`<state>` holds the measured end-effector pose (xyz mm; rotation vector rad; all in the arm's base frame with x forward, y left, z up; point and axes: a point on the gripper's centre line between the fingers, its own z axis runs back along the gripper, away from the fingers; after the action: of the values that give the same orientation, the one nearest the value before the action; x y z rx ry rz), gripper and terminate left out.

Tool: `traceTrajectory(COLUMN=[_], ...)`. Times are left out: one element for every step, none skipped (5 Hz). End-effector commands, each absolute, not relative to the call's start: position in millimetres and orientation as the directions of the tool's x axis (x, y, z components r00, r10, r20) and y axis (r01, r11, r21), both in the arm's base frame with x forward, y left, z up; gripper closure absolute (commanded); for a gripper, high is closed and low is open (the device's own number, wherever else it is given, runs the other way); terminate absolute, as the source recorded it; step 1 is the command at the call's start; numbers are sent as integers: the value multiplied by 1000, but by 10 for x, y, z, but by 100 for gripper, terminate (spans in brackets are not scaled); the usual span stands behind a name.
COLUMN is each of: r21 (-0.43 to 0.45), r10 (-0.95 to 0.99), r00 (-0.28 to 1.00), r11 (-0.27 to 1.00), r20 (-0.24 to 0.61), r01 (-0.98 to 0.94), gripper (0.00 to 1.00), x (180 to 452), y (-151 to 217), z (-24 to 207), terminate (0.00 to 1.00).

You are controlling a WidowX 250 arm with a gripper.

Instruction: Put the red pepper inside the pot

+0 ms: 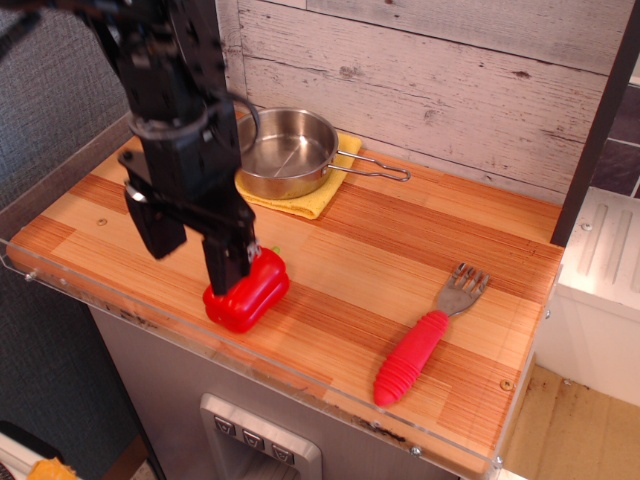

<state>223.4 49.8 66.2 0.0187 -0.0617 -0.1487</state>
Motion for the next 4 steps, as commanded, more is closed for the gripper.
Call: traceTrajectory(r21=[96, 83, 56, 57], r10=[-181, -186, -192, -199], r00=[979, 976, 973, 972], r11=[980, 981, 981, 979], r20=[96, 111, 126, 121], r01=[172, 178, 186, 194], gripper=[0, 0, 0, 0], x=[2276, 2272, 2272, 2284], y=[545, 501, 450, 431], z=[439, 399, 421, 395], terminate=[0, 0, 0, 0])
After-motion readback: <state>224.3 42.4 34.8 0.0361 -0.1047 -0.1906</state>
